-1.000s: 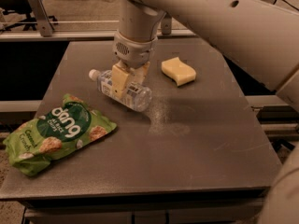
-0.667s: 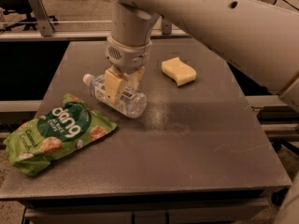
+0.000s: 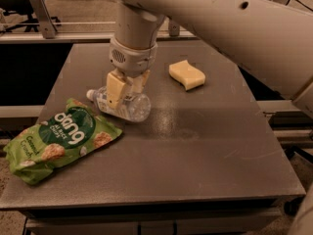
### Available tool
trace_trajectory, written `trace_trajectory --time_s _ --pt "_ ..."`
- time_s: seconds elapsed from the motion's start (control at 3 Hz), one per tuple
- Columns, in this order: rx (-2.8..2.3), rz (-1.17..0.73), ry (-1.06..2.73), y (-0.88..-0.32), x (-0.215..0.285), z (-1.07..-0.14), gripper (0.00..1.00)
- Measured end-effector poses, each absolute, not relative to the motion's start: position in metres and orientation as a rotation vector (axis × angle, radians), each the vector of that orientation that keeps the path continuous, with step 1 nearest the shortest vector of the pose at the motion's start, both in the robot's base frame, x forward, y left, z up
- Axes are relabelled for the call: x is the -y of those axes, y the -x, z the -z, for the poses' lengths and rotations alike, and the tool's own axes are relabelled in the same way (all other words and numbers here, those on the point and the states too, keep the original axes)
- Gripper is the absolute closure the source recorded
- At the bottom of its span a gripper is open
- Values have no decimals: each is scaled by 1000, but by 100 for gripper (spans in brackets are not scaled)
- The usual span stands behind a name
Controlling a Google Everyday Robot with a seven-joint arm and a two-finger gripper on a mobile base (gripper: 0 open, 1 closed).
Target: Move blue plastic bottle near green rice chip bag
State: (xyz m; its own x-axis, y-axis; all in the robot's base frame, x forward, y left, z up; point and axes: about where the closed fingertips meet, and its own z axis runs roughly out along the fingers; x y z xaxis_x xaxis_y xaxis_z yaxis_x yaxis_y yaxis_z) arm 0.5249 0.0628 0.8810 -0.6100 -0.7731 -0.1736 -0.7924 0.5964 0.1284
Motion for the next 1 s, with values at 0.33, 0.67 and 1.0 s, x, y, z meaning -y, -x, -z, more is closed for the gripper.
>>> trace_trajectory --time_s 0.33,0.67,1.0 --pt "-2711 -295 1335 -525 -64 -881 0" --pt "-2711 -295 1335 -525 -64 -881 0" --pt "-2730 -323 1230 -544 -29 -888 0"
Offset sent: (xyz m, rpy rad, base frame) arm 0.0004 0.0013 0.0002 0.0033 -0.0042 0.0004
